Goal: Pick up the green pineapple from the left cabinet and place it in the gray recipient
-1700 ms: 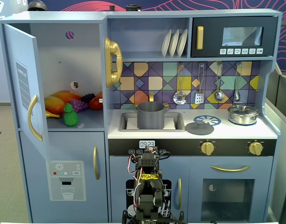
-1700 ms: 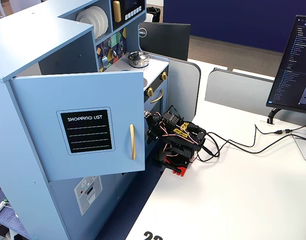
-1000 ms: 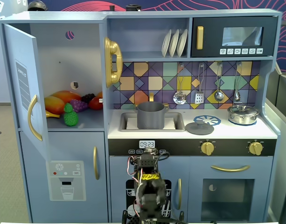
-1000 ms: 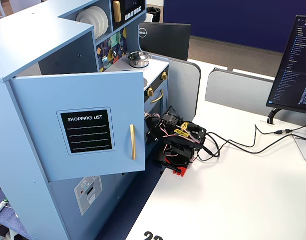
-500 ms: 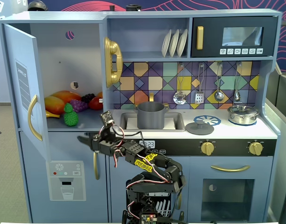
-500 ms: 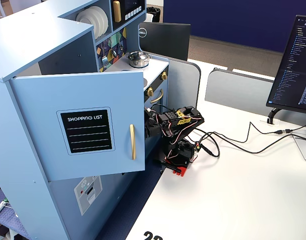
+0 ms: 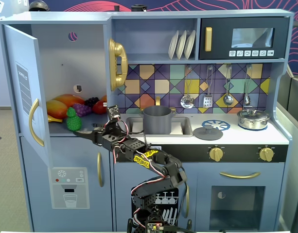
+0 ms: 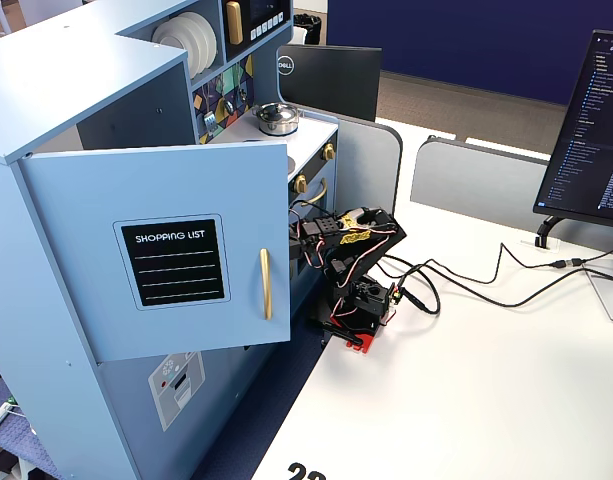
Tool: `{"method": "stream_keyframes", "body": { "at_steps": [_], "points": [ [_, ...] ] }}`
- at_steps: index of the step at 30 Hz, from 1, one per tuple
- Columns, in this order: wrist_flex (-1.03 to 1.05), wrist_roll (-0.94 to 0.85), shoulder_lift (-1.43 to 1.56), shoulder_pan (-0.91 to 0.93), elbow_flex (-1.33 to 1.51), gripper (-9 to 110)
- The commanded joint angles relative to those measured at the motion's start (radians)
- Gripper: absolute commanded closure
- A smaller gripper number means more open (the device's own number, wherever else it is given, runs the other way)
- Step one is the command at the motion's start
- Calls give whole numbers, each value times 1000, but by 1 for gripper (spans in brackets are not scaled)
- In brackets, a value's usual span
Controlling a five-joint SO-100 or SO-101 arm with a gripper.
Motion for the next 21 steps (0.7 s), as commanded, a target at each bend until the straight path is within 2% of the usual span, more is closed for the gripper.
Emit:
{"method": "stream_keyframes", "body": {
  "at_steps": [1, 4, 21],
  "points": [
    [-49, 20, -75, 11, -101, 61],
    [-115, 40, -161, 25, -140, 61],
    [-176, -17, -439, 51, -354, 58]
  ]
}}
